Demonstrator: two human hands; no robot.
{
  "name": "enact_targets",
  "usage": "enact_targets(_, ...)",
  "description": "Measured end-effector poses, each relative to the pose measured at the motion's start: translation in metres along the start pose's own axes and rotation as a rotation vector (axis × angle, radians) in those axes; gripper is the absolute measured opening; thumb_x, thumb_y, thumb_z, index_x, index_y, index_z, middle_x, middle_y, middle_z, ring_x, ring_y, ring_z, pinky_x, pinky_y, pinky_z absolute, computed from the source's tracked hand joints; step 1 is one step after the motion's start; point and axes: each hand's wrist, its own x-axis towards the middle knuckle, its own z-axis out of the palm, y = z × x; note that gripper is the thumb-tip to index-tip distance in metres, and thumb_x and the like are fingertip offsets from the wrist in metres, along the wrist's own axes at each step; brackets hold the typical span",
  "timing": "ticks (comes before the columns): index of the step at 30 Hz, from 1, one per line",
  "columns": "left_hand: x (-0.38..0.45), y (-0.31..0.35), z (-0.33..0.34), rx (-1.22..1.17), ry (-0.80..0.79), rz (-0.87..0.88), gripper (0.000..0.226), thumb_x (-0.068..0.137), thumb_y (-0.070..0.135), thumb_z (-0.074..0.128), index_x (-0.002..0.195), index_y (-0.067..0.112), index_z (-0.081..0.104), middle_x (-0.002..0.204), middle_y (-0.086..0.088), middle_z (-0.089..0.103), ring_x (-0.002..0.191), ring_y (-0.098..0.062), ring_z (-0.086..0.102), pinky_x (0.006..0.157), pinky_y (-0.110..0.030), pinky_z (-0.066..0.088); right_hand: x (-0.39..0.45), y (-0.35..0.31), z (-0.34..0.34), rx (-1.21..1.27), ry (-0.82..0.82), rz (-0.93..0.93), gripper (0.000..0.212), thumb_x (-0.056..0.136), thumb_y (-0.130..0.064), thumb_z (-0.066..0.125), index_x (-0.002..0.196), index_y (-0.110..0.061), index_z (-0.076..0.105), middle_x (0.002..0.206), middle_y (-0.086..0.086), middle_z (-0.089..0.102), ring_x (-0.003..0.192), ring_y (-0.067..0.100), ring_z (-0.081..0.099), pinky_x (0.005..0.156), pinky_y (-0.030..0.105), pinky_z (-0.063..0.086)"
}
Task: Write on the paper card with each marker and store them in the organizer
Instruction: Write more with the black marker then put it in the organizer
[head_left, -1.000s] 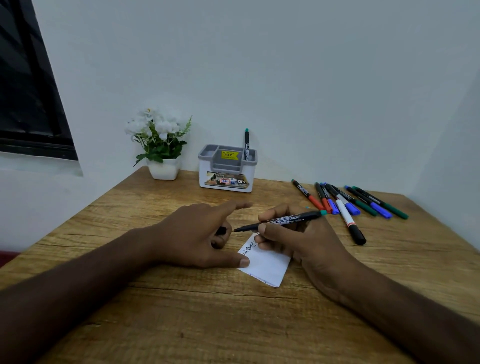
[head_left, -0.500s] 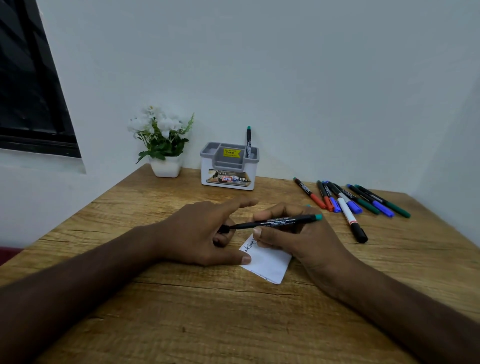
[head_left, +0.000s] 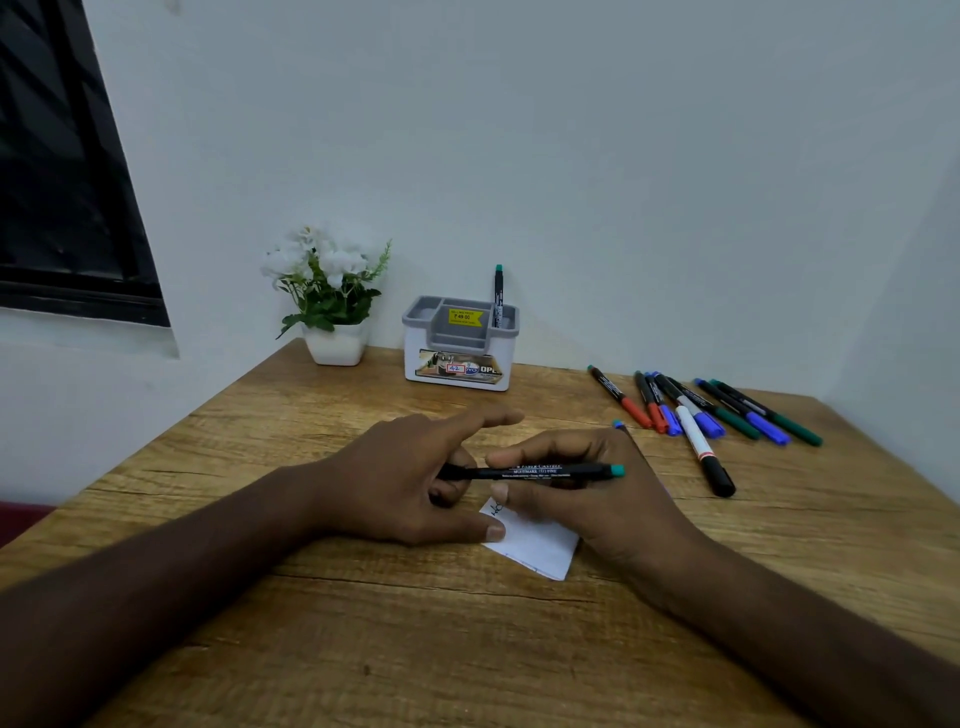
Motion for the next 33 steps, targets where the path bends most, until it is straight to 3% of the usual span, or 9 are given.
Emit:
enact_targets(6,-0.001,-0.001,0.001,-0.006,0.0,0.015,0.093,0.085,0.053,0.083,0.16,0.045,0.028,0.058,0.003,0.056,0.053,-0.009,0.055,0.053,-0.021,0.034,0.003,-0.001,-0.001,0.076,-0.054,0.066,0.034,0.1,0.003,0.059,0.109,-0.017,0.085,0.084,0.011,0.081,0.072,0.019,0.069,0.072,0.024,0.059)
enact_targets(11,0.0,0.003,0.0,0.143,0.013,0.049,0.074,0.088,0.066,0.073,0.149,0.043,0.037,0.052,0.006,0.054,0.053,-0.007,0.057,0.051,-0.023,0.034,0.004,0.005,0.001,-0.036,-0.063,0.049,0.006,0.097,-0.011,0.074,0.102,-0.011,0.077,0.091,0.005,0.084,0.081,0.02,0.079,0.077,0.032,0.064)
enact_targets(17,0.001,0.006,0.005,0.202,0.033,0.067,0.07,0.087,0.068,0.072,0.14,0.038,0.036,0.054,0.003,0.057,0.053,-0.006,0.056,0.048,-0.021,0.029,0.004,0.009,0.002,-0.029,-0.069,-0.01,0.01,0.097,-0.014,0.075,0.096,-0.005,0.079,0.09,0.009,0.084,0.08,0.034,0.078,0.072,0.029,0.062)
enact_targets(21,0.001,0.004,0.007,0.193,0.047,0.052,0.069,0.086,0.069,0.073,0.136,0.04,0.035,0.053,0.005,0.053,0.055,-0.004,0.056,0.049,-0.022,0.029,0.005,0.007,0.004,-0.012,-0.078,-0.001,0.011,0.096,-0.013,0.076,0.094,-0.003,0.079,0.087,0.011,0.084,0.067,0.015,0.072,0.067,0.023,0.058)
enact_targets(24,0.005,0.0,0.007,0.138,0.053,0.029,0.065,0.083,0.072,0.073,0.133,0.044,0.041,0.054,0.006,0.054,0.057,-0.004,0.057,0.053,-0.028,0.042,0.006,0.003,0.003,0.018,-0.063,0.062,0.015,0.094,-0.02,0.079,0.1,-0.006,0.078,0.093,0.01,0.084,0.081,0.021,0.078,0.077,0.031,0.063)
enact_targets(26,0.003,-0.007,0.002,0.084,0.065,0.019,0.052,0.087,0.068,0.072,0.126,0.044,0.048,0.053,0.005,0.053,0.053,-0.007,0.054,0.054,-0.022,0.04,0.009,0.002,0.0,0.112,-0.075,0.141,0.023,0.095,-0.023,0.077,0.104,-0.002,0.072,0.098,0.014,0.083,0.091,0.028,0.079,0.087,0.039,0.062)
enact_targets(28,-0.001,-0.017,-0.005,0.015,0.092,-0.007,0.033,0.095,0.062,0.066,0.118,0.041,0.054,0.06,0.008,0.055,0.055,-0.007,0.052,0.054,-0.016,0.034,0.013,-0.001,-0.004,0.323,-0.07,0.245,0.012,0.099,-0.009,0.067,0.099,0.002,0.062,0.097,0.021,0.081,0.085,0.028,0.077,0.083,0.036,0.062)
enact_targets(30,-0.004,-0.025,-0.009,-0.084,0.187,-0.026,0.022,0.105,0.054,0.054,0.109,0.033,0.06,0.075,0.012,0.061,0.066,-0.007,0.055,0.058,-0.018,0.039,0.015,0.001,-0.008,0.388,-0.109,0.276,0.014,0.082,0.0,0.062,0.096,0.002,0.06,0.096,0.021,0.08,0.084,0.024,0.074,0.079,0.032,0.061)
enact_targets(33,0.002,-0.033,-0.015,-0.35,0.382,-0.144,0.039,0.112,0.045,0.036,0.093,0.016,0.056,0.073,0.005,0.059,0.065,-0.008,0.052,0.064,-0.021,0.043,0.009,0.002,-0.017,-0.062,-0.311,0.149,0.035,0.073,-0.003,0.063,0.106,-0.013,0.07,0.115,0.001,0.081,0.109,0.01,0.073,0.097,0.034,0.06)
